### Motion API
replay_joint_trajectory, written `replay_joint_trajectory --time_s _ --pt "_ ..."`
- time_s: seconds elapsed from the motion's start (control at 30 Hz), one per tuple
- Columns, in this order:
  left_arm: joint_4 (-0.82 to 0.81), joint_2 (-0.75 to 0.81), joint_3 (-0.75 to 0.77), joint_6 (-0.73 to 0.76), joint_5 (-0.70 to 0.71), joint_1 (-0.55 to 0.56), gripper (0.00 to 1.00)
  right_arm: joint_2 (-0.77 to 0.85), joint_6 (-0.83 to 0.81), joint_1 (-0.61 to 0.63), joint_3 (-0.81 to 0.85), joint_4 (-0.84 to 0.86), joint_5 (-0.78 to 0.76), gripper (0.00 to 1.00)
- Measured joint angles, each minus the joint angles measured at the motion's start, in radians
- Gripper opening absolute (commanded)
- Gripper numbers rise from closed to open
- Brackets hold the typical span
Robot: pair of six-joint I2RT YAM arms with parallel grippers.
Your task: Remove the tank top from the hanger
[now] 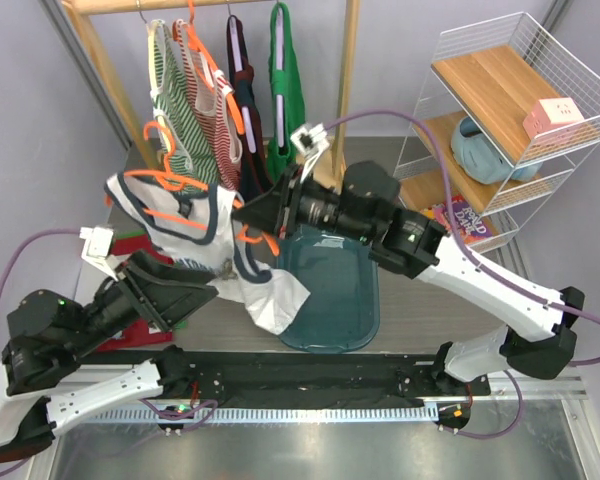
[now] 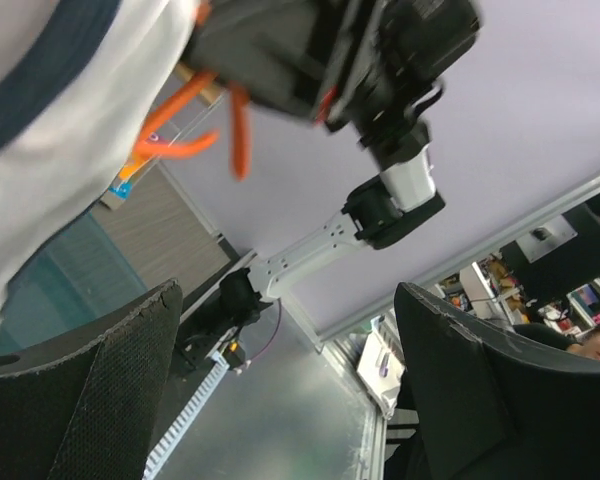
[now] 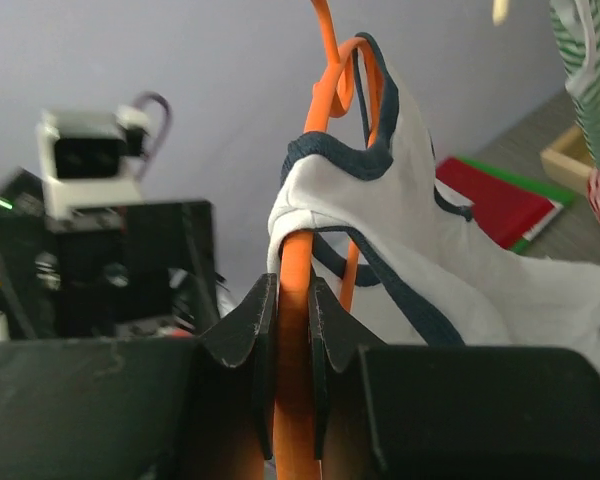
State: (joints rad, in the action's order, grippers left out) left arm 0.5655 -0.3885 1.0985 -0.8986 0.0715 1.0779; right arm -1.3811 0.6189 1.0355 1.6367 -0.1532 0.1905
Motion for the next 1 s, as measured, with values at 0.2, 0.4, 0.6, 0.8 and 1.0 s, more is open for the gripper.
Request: replay_joint_trajectory --time_s 0.2,0.4,0.6,0.8,1.0 --pt "0.022 0.010 0.082 -0.004 0.088 0.000 0.81 0.035 -0.135 0.105 -0.222 0.006 -0.168 0.01" --pt "0.111 0.016 0.088 -0.094 0.313 0.000 0.72 0.117 -0.216 0.164 -0.397 0.033 -0.276 0.01" --pt "0.143 -0.002 0.060 -0.200 0.497 0.000 0.65 0.219 -0.284 0.188 -0.465 0.136 -0.304 0.01" --pt "0.102 -0.108 0.048 -0.230 0.534 0.000 0.56 0.256 -0.304 0.189 -0.487 0.222 -0.309 0.01" --pt "0.060 -0.150 0.016 -0.270 0.537 0.000 0.57 0.241 -0.309 0.189 -0.503 0.251 -0.309 0.01"
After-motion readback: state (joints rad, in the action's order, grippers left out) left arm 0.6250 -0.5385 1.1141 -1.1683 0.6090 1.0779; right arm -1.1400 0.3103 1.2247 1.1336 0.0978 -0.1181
